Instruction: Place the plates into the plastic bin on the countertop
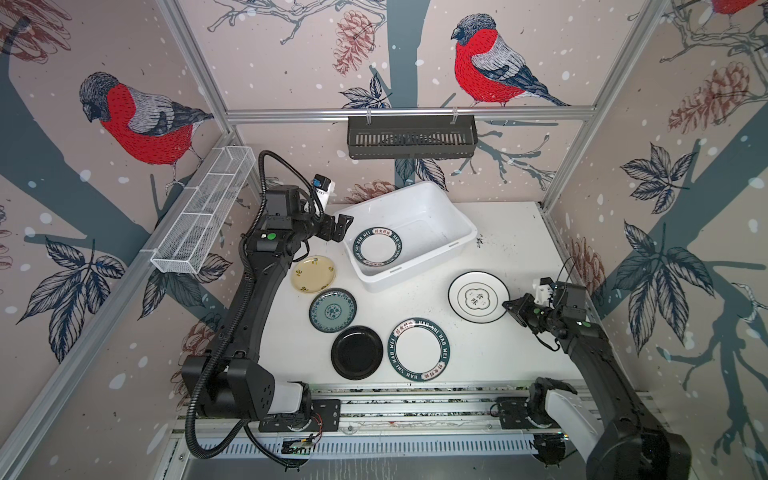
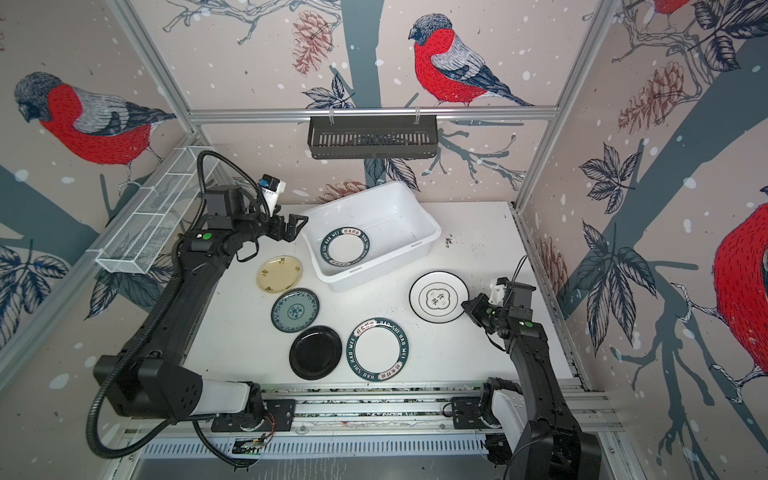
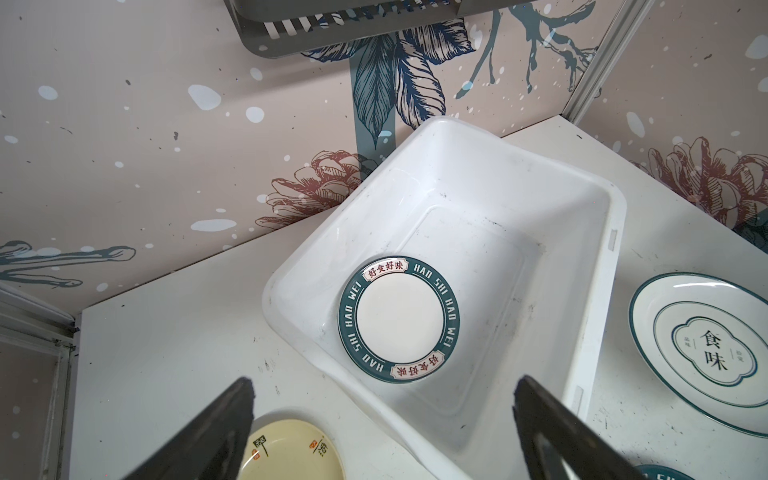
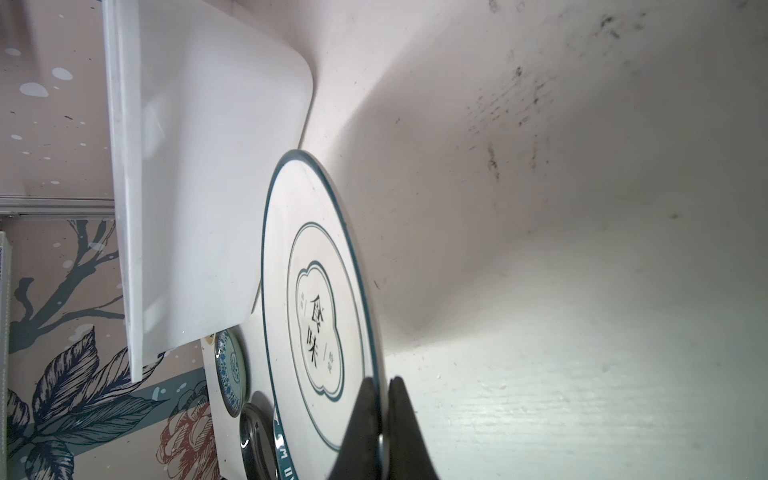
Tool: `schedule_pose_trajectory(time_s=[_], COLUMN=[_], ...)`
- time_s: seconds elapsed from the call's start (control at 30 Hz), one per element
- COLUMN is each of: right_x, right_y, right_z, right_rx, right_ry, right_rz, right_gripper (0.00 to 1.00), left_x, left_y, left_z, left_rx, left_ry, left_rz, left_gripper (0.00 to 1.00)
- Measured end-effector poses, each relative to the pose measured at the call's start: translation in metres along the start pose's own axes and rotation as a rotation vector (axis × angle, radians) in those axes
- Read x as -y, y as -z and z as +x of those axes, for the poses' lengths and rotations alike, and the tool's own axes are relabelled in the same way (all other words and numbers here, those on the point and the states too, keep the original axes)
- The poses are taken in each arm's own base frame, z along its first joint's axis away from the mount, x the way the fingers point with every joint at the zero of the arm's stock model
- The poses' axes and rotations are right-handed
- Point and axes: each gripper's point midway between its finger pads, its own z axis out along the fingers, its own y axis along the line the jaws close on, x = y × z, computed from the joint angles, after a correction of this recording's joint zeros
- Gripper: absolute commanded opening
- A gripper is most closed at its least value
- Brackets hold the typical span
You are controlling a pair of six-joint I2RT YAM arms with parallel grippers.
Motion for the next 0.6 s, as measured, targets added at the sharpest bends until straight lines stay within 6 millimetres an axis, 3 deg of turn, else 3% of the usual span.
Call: schedule_pose_trajectory(time_s=[0.43, 0.6], right_x=[-0.068, -0.095], right_y=[0.041, 0.045], right_z=[-0.040, -0.054], right_rx=[0.065, 0.060], right_ry=[0.073, 0.107], right_rz=[-0.055, -0.072], right_gripper=[0.01, 0.01], left_x=[-0.009, -0.009], left_y=[-0.017, -0.017], left_z=[-0.004, -0.006], left_rx=[-0.001, 0.006], left_ry=[0.042, 0.044], left_rz=[0.001, -0.001], left_gripper=[0.97, 0.97])
